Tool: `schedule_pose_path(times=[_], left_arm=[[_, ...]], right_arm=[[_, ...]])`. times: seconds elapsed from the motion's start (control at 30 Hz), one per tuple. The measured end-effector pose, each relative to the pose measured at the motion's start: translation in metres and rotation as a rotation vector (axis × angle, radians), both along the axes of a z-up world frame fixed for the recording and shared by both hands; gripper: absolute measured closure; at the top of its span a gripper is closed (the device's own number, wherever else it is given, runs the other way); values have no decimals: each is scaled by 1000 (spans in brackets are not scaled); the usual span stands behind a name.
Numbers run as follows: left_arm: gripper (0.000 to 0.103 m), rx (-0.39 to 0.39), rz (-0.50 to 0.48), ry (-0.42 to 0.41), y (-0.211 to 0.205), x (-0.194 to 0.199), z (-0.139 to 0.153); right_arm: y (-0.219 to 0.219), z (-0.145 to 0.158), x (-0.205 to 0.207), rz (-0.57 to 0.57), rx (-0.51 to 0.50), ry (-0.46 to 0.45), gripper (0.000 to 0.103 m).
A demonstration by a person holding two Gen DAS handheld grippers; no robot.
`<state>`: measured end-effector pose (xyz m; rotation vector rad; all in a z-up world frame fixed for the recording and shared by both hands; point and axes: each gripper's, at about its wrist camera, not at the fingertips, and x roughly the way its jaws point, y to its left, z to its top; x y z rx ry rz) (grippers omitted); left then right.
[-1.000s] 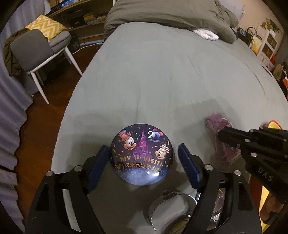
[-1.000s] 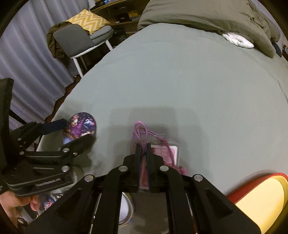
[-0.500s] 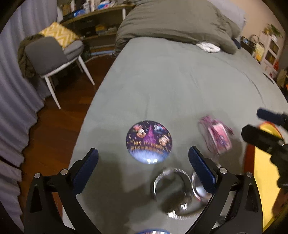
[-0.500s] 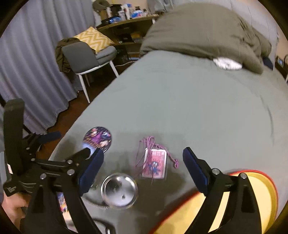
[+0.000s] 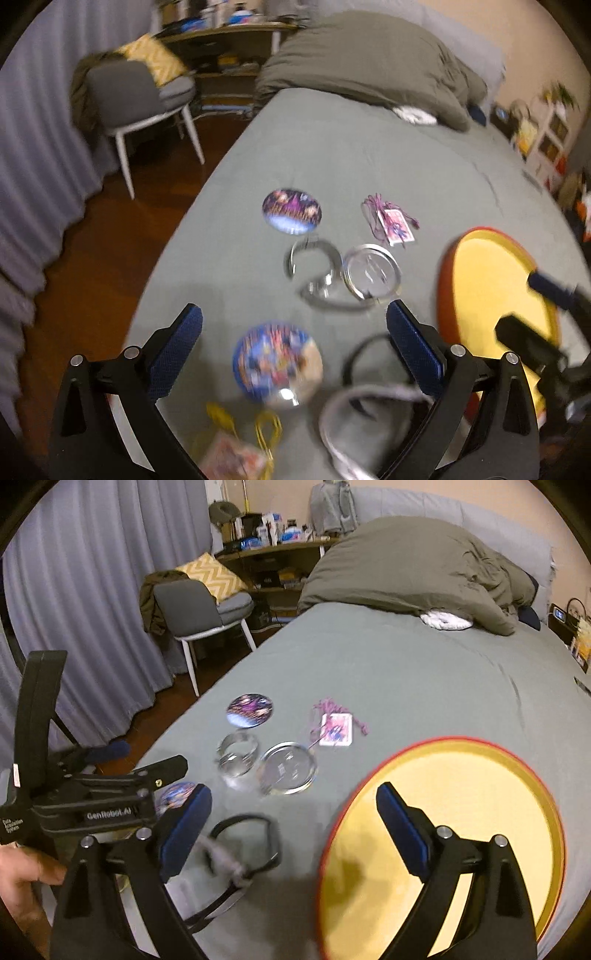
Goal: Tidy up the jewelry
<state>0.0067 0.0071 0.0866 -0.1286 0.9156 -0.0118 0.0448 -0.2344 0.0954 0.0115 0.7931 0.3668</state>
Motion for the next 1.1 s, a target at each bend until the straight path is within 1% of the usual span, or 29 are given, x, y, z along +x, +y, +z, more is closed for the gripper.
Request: schedule_pose_path(times=[0.07, 0.17, 0.23, 0.3, 0.4, 0.47, 0.53, 0.6, 0.67, 0.73, 0.77, 0.8, 0.83, 0.87, 0.9, 1.03, 1.1], left_arm=[[6, -30, 42, -20, 7, -20, -4], [6, -9, 76, -20, 14, -43, -16], [6, 5, 88, -6, 19, -53, -23], [6, 29, 106, -9, 24, -63, -28], [6, 28, 93, -8, 28, -68, -37], [6, 33, 73, 3, 31, -69, -44], [6, 52, 57, 21, 30, -70, -53], [6, 71, 43, 40, 28, -69, -61], [6, 95, 26, 49, 26, -69, -67], [6, 115, 16, 48, 24, -69, -71], [6, 125, 13, 51, 23, -68, -74], [6, 144, 6, 54, 21, -69, -79], [6, 171, 0, 47, 17, -69, -82], [5, 195, -4, 35, 14, -71, -84], [5, 211, -1, 16, 12, -72, -85], [5, 207, 10, -7, 12, -74, -85], [5, 205, 12, -17, 13, -76, -85]], right_arm=[[10, -5, -18, 13, -12, -1, 17], [29, -22, -45, 54, -37, 13, 17], [37, -34, -56, 67, -40, 29, 17], [45, -51, -64, 71, -52, 55, 17], [53, -74, -72, 81, -67, 80, 17], [56, -80, -75, 89, -40, 79, 14], [56, -83, -77, 84, -39, 80, 12], [55, -82, -79, 87, -32, 78, 12], [56, -78, -87, 101, -15, 53, 12], [60, -80, -92, 111, -38, 49, 12], [62, -84, -92, 109, -57, 61, 12], [66, -92, -88, 94, -89, 95, 12], [67, -103, -82, 78, -112, 148, 11], [66, -110, -78, 73, -95, 179, 9], [64, -111, -78, 72, -82, 174, 9], [66, -110, -77, 80, -104, 169, 9], [64, -110, -78, 83, -92, 160, 9]])
